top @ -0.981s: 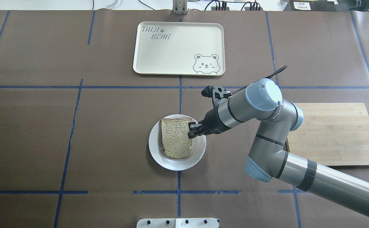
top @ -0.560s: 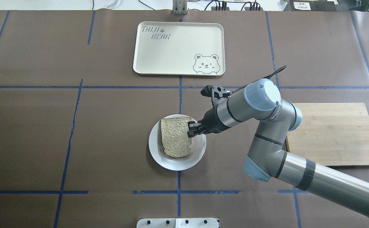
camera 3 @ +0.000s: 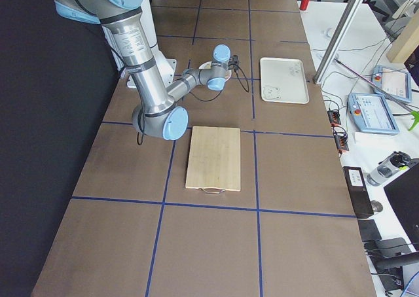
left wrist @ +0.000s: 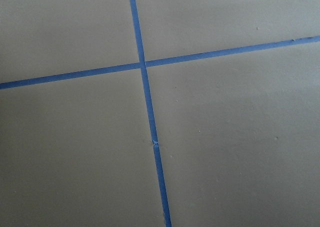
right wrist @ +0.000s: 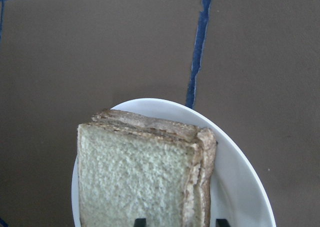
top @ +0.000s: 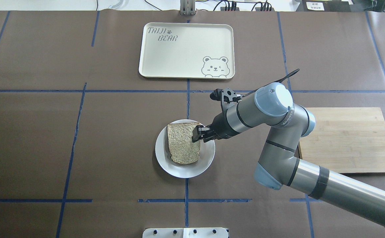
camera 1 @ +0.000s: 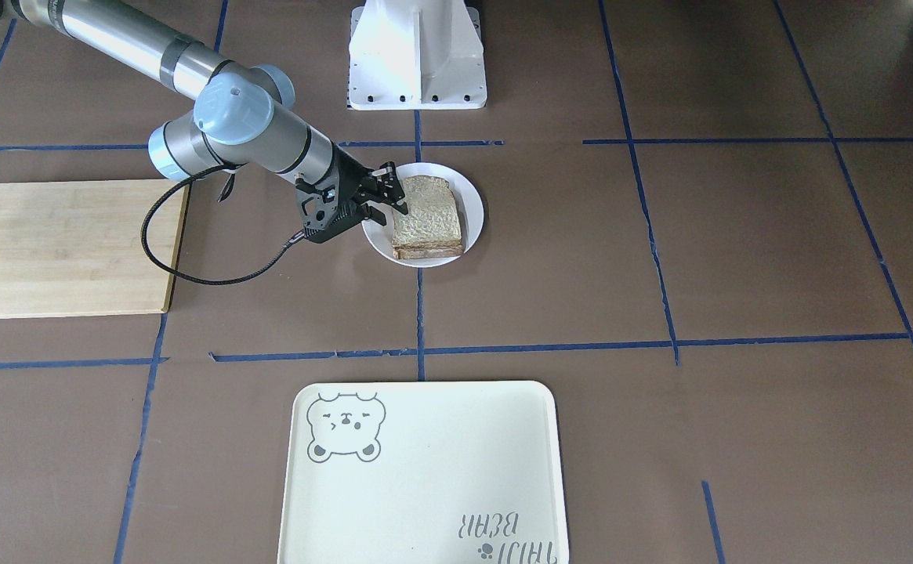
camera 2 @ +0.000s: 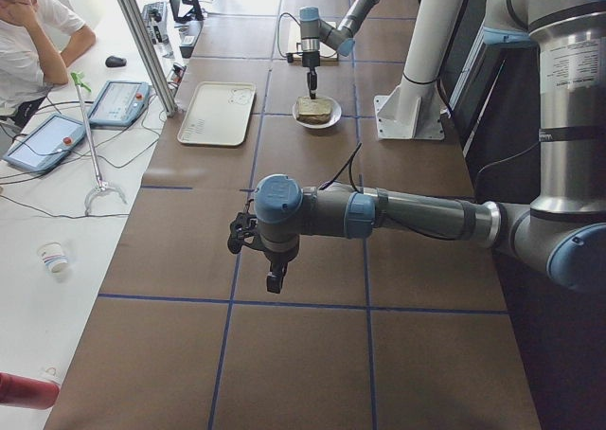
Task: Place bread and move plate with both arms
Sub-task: 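Withdraw the right gripper toward the cutting board while the left arm reaches toward the plate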
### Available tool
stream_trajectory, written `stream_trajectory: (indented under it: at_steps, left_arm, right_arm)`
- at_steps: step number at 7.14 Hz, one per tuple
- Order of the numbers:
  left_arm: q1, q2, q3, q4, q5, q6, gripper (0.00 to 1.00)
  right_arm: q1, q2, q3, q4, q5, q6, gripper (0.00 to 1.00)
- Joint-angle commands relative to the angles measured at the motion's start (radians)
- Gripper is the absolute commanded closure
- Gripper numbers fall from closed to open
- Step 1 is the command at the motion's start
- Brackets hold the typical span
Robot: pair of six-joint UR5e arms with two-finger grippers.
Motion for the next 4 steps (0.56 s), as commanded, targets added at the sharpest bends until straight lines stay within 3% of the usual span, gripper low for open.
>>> stream_trajectory:
  at_steps: [1, 2, 4]
  left_arm:
    - [0.006, -0.001, 0.000, -0.004, -0.051, -0.008, 0.00]
    - [0.056, -0.004, -0.004, -0.027, -0.097, -0.139, 0.00]
    - [0.212, -0.004, -0.015, -0.299, -0.127, -0.504, 0.00]
  right_arm:
    - [0.015, -0.018, 0.049, -0.009, 0.005, 0.008, 0.00]
    - [0.034, -0.083, 0.125, -0.021, 0.008, 0.025, 0.00]
    - [0.104, -0.276, 0.350, -0.160, 0.011, 0.042, 0.00]
